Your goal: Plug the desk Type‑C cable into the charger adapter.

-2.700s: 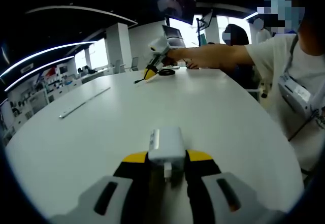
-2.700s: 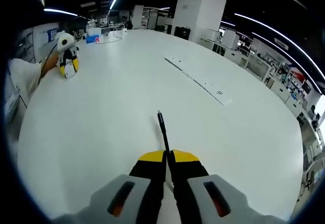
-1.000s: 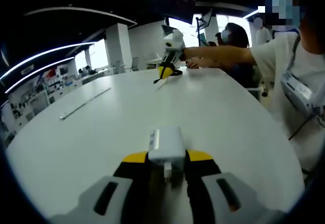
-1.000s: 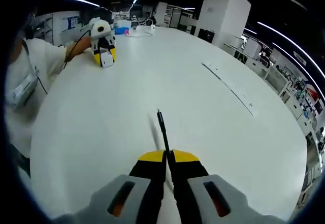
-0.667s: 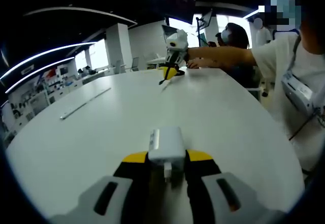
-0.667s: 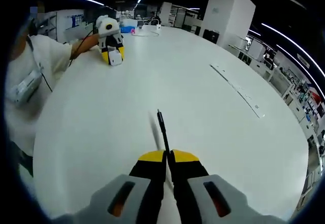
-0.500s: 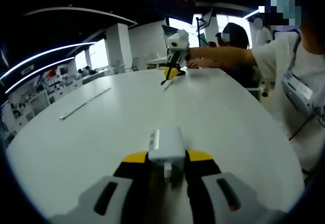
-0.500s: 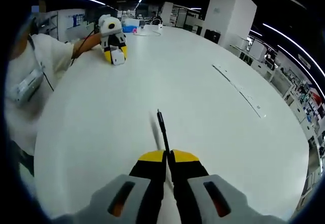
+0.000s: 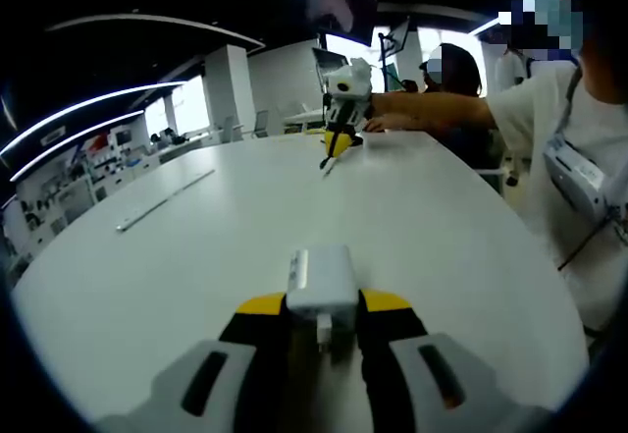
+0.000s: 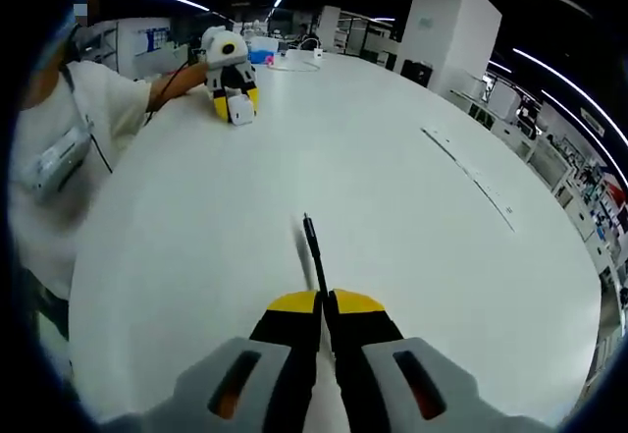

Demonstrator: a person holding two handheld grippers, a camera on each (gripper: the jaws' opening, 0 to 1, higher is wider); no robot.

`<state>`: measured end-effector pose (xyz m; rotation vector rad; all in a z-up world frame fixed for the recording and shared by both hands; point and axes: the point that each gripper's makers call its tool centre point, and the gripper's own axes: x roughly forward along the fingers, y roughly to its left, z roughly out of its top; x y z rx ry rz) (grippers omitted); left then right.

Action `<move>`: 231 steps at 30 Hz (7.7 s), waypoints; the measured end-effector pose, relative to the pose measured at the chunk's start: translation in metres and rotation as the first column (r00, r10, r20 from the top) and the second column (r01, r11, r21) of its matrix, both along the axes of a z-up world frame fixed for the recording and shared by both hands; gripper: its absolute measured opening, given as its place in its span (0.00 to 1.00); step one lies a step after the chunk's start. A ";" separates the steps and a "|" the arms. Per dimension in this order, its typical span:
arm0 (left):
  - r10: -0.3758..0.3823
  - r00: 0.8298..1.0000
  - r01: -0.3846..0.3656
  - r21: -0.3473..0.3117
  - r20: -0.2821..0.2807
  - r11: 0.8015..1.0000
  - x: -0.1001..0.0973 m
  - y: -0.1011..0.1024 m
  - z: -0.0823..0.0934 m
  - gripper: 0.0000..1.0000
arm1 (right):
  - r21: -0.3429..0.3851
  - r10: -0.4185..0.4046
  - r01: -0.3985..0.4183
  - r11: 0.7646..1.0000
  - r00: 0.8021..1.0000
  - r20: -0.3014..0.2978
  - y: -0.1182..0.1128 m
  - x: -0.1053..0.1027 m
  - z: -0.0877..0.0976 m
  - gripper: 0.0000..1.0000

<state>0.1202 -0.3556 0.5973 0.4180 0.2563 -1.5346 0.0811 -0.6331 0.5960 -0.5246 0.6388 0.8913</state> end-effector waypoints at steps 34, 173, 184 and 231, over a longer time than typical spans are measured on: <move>0.001 1.000 -0.001 0.000 0.003 1.000 -0.002 -0.001 0.000 0.26 | 0.009 0.036 -0.036 0.999 0.999 0.005 0.015 -0.022 -0.003 0.03; 0.002 1.000 -0.002 -0.002 0.023 1.000 -0.001 0.000 0.000 0.26 | 0.013 0.152 -0.152 0.988 0.988 0.043 0.073 -0.044 -0.005 0.02; 0.002 1.000 -0.002 -0.001 0.029 1.000 -0.001 0.000 0.000 0.26 | 0.014 0.161 -0.162 0.987 0.986 0.047 0.080 -0.043 -0.006 0.02; 0.000 0.999 0.000 0.001 0.040 1.000 -0.003 -0.001 0.001 0.26 | 0.030 0.208 -0.210 0.977 0.976 0.060 0.106 -0.037 -0.002 0.02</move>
